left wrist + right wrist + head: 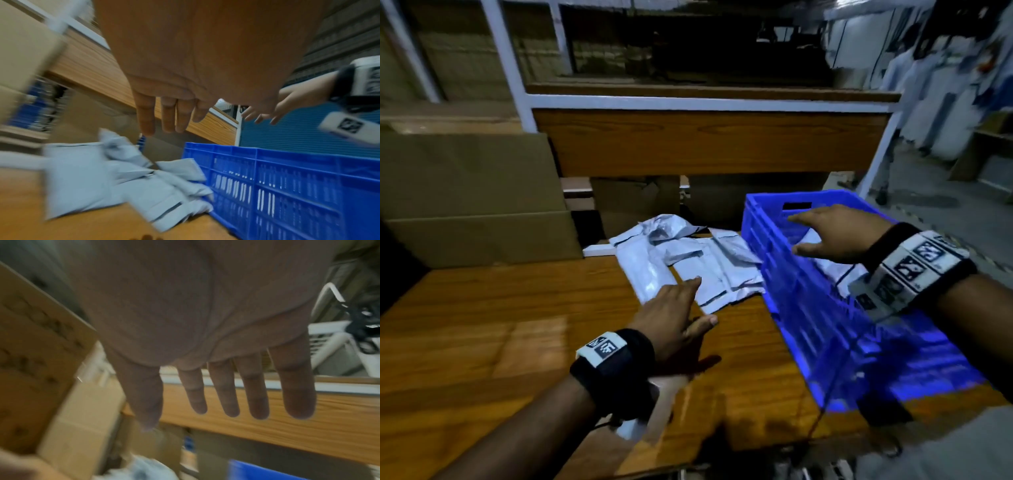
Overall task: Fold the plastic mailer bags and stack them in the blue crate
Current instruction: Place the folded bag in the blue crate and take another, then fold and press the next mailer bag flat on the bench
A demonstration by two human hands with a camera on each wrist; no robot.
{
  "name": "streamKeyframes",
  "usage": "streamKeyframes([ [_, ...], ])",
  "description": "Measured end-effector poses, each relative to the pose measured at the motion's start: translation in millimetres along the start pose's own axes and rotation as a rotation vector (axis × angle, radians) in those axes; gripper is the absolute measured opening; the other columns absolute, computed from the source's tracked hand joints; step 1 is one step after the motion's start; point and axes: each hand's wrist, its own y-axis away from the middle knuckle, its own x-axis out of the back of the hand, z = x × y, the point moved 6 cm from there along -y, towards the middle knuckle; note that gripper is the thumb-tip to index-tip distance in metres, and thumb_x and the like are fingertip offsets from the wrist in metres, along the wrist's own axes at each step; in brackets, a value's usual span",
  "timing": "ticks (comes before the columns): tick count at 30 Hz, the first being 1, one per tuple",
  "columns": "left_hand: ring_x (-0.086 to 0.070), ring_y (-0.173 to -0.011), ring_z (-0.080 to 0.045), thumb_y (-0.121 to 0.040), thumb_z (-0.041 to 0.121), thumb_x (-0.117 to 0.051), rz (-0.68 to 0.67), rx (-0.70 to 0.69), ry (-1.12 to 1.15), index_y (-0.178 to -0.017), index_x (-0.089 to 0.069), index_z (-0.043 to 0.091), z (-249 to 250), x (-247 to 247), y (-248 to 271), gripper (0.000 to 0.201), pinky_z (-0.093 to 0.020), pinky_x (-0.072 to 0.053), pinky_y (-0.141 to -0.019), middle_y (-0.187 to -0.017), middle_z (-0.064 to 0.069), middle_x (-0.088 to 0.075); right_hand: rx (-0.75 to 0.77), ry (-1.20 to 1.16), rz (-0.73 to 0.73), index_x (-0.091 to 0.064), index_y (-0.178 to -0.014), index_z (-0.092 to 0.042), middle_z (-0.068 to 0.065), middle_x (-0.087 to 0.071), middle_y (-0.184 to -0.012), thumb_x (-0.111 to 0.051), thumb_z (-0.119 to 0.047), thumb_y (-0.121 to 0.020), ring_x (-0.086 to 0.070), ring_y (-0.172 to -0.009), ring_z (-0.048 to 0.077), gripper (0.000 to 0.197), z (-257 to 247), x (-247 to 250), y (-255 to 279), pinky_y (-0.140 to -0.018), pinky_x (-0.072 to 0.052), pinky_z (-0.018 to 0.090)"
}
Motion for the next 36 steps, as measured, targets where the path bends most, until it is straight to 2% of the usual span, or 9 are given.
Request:
streamKeyframes([
  [5,-0.022,-0.141,-0.024,-0.089,0.068,-0.031,-0.078,0.083,0.115,-0.153,-0.009,0.021,-63.9,-12.1,80.2,0.083,-0.038,-0.027,-0.111,-0.158,-0.004,-0.022,0.103,-0.192,0.175,-0.04,-0.145,-0.025,0.001,-0.047,-0.145,-0.058,-0.054,-0.089,-0.046,-0.128,0.026,0.066,-113.4,-0.4,41.7,-0.103,-0.04,0.04],
  [10,-0.019,-0.143,-0.026,-0.085,0.075,-0.029,-0.141,0.218,0.122,-0.153,-0.012,0.019,-116.9,-32.2,120.0,0.09,-0.038,-0.025,-0.113,-0.158,-0.007,-0.021,0.052,-0.292,0.005,-0.027,-0.149,-0.032,0.003,-0.023,-0.158,-0.058,-0.048,-0.09,-0.033,-0.138,0.03,0.069,-180.8,-72.1,20.4,-0.105,-0.04,0.047],
  [14,-0.027,-0.139,-0.025,-0.094,0.06,-0.039,-0.149,0.266,0.074,-0.152,-0.016,0.022,-133.4,-35.6,141.6,0.073,-0.037,-0.031,-0.109,-0.154,-0.006,-0.029,0.047,-0.314,-0.128,-0.033,-0.148,-0.022,0.005,-0.034,-0.152,-0.058,-0.044,-0.089,-0.042,-0.133,0.028,0.068,-206.2,-126.7,-25.1,-0.102,-0.043,0.041],
  [18,-0.037,-0.131,-0.024,-0.09,0.059,-0.043,-0.327,0.32,0.069,-0.142,-0.035,0.028,-143.3,-60.1,165.9,0.061,-0.039,-0.038,-0.104,-0.147,-0.003,-0.039,0.113,-0.349,-0.195,-0.031,-0.149,-0.017,0.011,-0.037,-0.152,-0.059,-0.034,-0.089,-0.043,-0.133,0.03,0.068,-237.3,-145.8,-66.6,-0.104,-0.043,0.042],
  [20,-0.029,-0.134,-0.026,-0.085,0.056,-0.049,-0.415,0.3,0.021,-0.139,-0.038,0.026,-144.3,-75.7,174.9,0.062,-0.044,-0.036,-0.106,-0.151,-0.004,-0.031,0.172,-0.339,-0.21,-0.025,-0.152,-0.017,0.013,-0.027,-0.157,-0.06,-0.032,-0.09,-0.034,-0.138,0.032,0.072,-257.8,-149.2,-87.2,-0.107,-0.04,0.043],
  [22,-0.023,-0.137,-0.029,-0.083,0.049,-0.053,-0.422,0.295,-0.009,-0.145,-0.031,0.022,-143.2,-82.2,178.1,0.07,-0.045,-0.032,-0.11,-0.155,-0.006,-0.023,0.215,-0.311,-0.25,-0.015,-0.154,-0.029,0.007,-0.004,-0.163,-0.063,-0.035,-0.088,-0.026,-0.143,0.034,0.082,-275.9,-155.9,-106.5,-0.108,-0.039,0.045],
  [25,-0.018,-0.14,-0.03,-0.088,0.042,-0.052,-0.397,0.304,0.009,-0.15,-0.024,0.019,-140.9,-84.2,177.7,0.072,-0.041,-0.026,-0.113,-0.157,-0.008,-0.017,0.209,-0.242,-0.268,-0.004,-0.152,-0.041,-0.002,0.017,-0.162,-0.061,-0.05,-0.083,-0.029,-0.139,0.039,0.09,-289.9,-162.2,-131.9,-0.105,-0.04,0.048],
  [30,-0.012,-0.143,-0.028,-0.091,0.043,-0.055,-0.423,0.32,0.051,-0.152,-0.019,0.023,-145.2,-86.3,177.9,0.074,-0.041,-0.021,-0.116,-0.16,-0.004,-0.011,0.171,-0.198,-0.327,-0.002,-0.155,-0.033,0.0,-0.001,-0.164,-0.049,-0.068,-0.085,-0.014,-0.147,0.036,0.091,-284.8,-181.2,-146.8,-0.117,-0.022,0.05],
  [36,-0.007,-0.145,-0.023,-0.09,0.045,-0.057,-0.369,0.314,0.083,-0.152,-0.017,0.026,-147.0,-90.1,182.2,0.076,-0.039,-0.018,-0.117,-0.161,0.002,-0.007,0.141,-0.307,-0.366,-0.024,-0.149,-0.035,0.001,-0.022,-0.16,-0.052,-0.072,-0.076,-0.014,-0.147,0.034,0.086,-272.7,-186.5,-113.5,-0.113,-0.03,0.049],
])
